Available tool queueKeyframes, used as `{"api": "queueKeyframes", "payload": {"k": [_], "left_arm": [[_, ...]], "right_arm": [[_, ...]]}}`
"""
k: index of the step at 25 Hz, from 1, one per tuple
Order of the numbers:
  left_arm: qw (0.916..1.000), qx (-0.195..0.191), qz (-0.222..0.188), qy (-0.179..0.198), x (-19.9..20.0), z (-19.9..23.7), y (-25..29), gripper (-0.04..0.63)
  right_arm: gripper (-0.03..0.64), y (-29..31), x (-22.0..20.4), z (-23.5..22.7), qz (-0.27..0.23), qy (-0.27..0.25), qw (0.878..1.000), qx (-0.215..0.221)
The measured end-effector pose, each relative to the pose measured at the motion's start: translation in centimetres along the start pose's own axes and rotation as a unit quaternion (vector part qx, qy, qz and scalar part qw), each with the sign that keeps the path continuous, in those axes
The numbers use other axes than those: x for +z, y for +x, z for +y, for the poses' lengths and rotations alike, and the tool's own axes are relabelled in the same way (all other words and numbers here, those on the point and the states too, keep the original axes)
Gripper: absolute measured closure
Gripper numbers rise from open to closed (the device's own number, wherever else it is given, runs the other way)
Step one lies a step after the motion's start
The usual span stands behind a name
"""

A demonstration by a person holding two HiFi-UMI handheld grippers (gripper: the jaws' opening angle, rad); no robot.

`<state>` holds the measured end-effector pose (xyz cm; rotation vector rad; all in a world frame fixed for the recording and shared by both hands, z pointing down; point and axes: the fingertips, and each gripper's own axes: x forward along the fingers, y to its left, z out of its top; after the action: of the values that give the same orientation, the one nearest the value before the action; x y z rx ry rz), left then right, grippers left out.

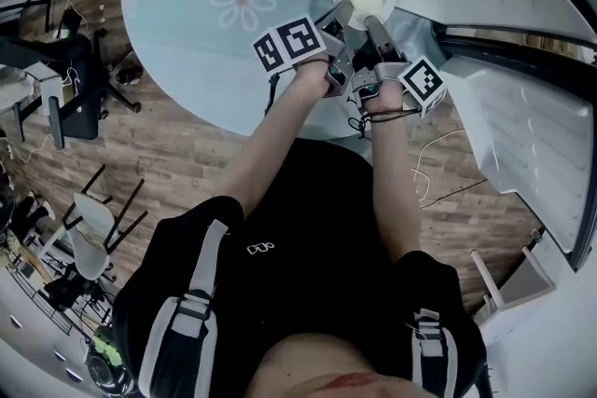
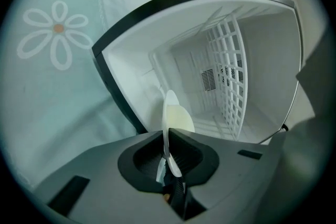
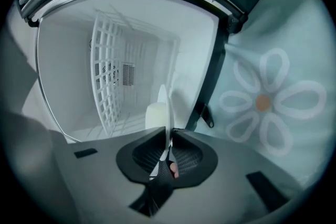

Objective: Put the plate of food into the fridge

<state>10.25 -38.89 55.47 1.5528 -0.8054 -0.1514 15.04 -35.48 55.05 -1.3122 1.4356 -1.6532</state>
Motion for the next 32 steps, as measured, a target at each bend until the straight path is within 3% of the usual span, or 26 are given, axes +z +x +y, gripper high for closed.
{"api": "queueKeyframes", "payload": {"k": [16, 26, 32], "left_arm": [[0.9997, 0.022, 0.000, 0.006, 2.0, 1.2, 4.5, 0.563], [0.9986, 0.038, 0.035, 0.008, 2.5, 1.8, 5.7, 0.560], [0.9974, 0.049, 0.045, 0.025, 2.2, 2.0, 5.0, 0.511]], "right_arm": [[0.569, 3.7, 3.3, -1.6, 0.003, -0.010, 1.000, -0.015], [0.581, 4.3, 4.1, -2.1, -0.017, -0.028, 0.998, -0.053], [0.488, 3.7, 5.0, -1.8, -0.041, -0.048, 0.996, -0.061]]}}
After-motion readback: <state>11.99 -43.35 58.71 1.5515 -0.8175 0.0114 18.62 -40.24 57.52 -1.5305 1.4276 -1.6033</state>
